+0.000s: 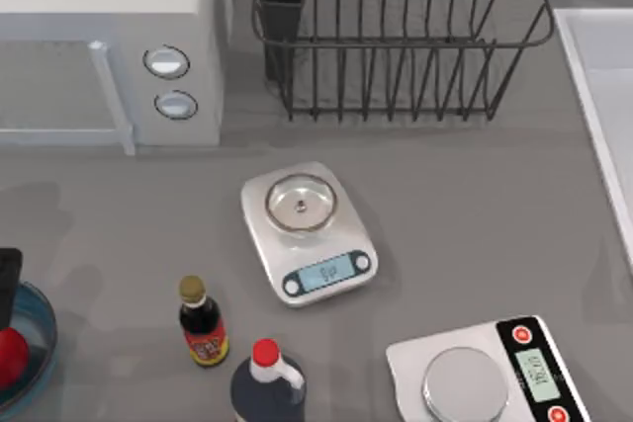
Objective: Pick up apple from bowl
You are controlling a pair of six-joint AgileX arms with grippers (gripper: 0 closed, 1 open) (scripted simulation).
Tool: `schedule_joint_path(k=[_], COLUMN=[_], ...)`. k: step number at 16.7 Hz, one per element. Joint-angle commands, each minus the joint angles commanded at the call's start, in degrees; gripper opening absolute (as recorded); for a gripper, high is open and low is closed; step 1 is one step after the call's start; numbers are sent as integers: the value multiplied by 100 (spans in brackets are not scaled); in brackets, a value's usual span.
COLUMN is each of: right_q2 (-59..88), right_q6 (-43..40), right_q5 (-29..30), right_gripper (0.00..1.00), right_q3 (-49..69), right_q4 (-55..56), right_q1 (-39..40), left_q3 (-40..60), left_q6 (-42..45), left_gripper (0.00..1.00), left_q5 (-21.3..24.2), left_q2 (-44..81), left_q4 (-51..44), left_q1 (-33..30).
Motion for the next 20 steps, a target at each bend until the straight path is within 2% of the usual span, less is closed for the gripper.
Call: schedule_joint_path(k=[4, 10, 13, 20], right_q2=[0, 0, 0, 0], right_q6=[0, 0, 0, 0], right_q5=[0, 0, 0, 0], right_gripper=[100, 100, 100, 100], right_q3=[0, 0, 0, 0], right_q4=[0, 0, 0, 0], right_q1=[0, 0, 0, 0], left_q3=[588, 617, 366, -593], left_q6=[107, 113, 120, 151], left_gripper=[100, 100, 100, 100], left_q5=[0, 0, 0, -1], left_q2=[863, 931, 1101, 1800], left_q4=[-702, -742, -344, 1361], left_q1=[96, 79, 88, 123])
